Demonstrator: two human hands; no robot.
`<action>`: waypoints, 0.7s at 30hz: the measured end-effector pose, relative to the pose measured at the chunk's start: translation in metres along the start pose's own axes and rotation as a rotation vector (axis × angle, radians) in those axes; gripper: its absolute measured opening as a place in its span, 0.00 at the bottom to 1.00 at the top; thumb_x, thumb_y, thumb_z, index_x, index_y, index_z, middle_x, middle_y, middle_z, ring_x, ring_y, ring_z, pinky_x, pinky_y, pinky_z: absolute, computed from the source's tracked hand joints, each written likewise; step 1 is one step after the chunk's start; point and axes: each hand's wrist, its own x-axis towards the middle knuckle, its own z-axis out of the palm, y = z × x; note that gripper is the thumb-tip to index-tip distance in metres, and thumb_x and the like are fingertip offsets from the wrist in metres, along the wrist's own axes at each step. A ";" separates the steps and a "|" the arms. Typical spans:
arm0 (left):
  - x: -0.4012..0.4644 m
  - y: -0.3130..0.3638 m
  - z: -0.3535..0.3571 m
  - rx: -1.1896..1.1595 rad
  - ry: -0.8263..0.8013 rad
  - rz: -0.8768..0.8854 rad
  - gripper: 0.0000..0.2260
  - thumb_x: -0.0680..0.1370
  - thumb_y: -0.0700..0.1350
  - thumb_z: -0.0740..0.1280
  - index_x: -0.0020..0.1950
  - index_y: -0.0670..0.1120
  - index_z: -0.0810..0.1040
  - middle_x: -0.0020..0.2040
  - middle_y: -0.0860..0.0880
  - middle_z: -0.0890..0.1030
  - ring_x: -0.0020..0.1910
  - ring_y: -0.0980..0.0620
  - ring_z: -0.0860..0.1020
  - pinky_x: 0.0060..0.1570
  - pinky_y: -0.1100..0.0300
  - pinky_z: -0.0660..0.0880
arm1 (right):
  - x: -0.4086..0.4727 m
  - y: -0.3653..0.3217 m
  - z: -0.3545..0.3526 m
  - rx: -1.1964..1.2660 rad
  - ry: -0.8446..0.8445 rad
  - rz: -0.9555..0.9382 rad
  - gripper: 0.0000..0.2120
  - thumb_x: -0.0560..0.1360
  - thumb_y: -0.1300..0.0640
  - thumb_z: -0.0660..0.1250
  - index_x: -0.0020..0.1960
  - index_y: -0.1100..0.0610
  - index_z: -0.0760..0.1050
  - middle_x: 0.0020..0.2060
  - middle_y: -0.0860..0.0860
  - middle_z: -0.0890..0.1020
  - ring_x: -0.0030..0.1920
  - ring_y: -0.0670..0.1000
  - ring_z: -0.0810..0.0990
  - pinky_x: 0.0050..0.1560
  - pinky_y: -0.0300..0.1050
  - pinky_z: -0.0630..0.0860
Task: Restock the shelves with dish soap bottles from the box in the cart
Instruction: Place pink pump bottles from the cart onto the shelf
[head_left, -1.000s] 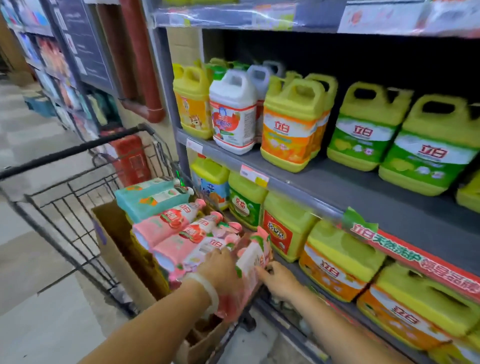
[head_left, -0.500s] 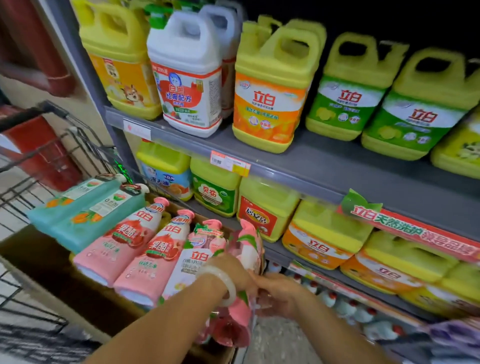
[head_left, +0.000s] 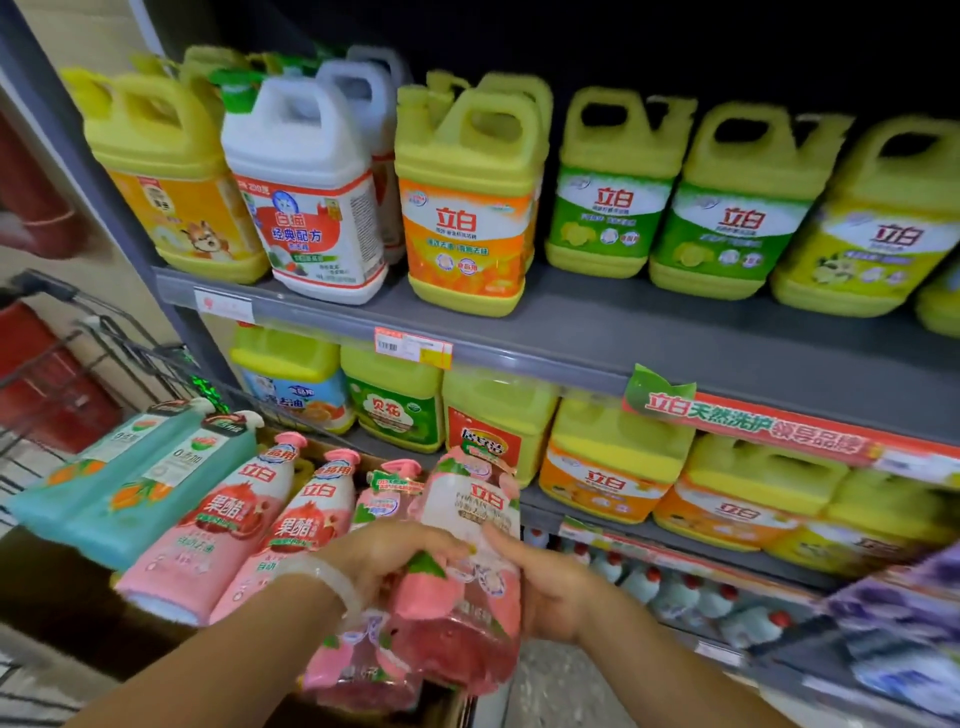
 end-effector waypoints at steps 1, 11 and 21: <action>-0.004 -0.002 0.001 -0.014 -0.012 0.035 0.18 0.66 0.44 0.77 0.54 0.42 0.80 0.45 0.46 0.85 0.42 0.50 0.83 0.36 0.60 0.77 | -0.003 -0.001 0.001 -0.001 -0.018 -0.024 0.12 0.69 0.49 0.71 0.45 0.57 0.85 0.48 0.58 0.85 0.46 0.55 0.84 0.61 0.57 0.73; -0.013 0.007 0.045 -0.030 -0.086 0.306 0.26 0.64 0.32 0.76 0.61 0.41 0.76 0.52 0.43 0.84 0.51 0.45 0.83 0.52 0.52 0.79 | -0.060 -0.007 -0.028 -0.105 0.136 -0.377 0.20 0.68 0.64 0.74 0.58 0.58 0.76 0.49 0.54 0.85 0.45 0.53 0.85 0.37 0.44 0.80; -0.047 0.059 0.227 0.209 -0.186 0.526 0.36 0.54 0.40 0.82 0.61 0.46 0.77 0.52 0.46 0.85 0.53 0.43 0.82 0.58 0.41 0.76 | -0.215 0.016 -0.160 -0.101 0.342 -0.653 0.22 0.64 0.67 0.76 0.57 0.58 0.77 0.47 0.52 0.86 0.48 0.53 0.85 0.48 0.49 0.81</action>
